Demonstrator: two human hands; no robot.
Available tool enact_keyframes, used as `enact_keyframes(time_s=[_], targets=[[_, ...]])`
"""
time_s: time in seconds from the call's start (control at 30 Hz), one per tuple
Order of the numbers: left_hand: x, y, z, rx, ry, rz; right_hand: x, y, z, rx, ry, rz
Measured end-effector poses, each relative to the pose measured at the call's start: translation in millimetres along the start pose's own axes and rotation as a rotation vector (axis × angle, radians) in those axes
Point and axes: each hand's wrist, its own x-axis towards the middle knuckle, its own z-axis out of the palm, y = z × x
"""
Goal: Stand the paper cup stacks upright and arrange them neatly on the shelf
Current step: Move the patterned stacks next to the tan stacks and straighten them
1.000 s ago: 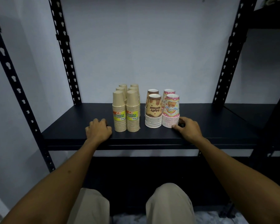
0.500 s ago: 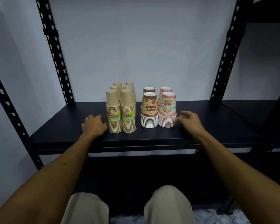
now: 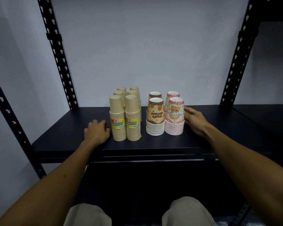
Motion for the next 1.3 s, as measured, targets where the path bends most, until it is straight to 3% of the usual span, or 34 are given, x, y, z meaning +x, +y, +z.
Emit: enact_keyframes(time_s=[0.33, 0.6, 0.87, 1.3], targets=[[1.2, 0.3, 1.0, 0.004, -0.004, -0.003, 5.4, -2.4, 4.3, -0.027, -0.034, 0.005], [-2.6, -0.4, 1.8, -0.033, 0.023, 0.003, -19.5, 12.2, 2.5, 0.169, 0.122, -0.072], [-6.2, 0.6, 0.4, -0.045, 0.034, 0.016, -45.5, 6.5, 12.4, -0.195, 0.017, -0.181], [-7.8, -0.4, -0.5, -0.054, 0.037, 0.016, -46.7, 7.9, 13.5, -0.191, 0.024, -0.197]])
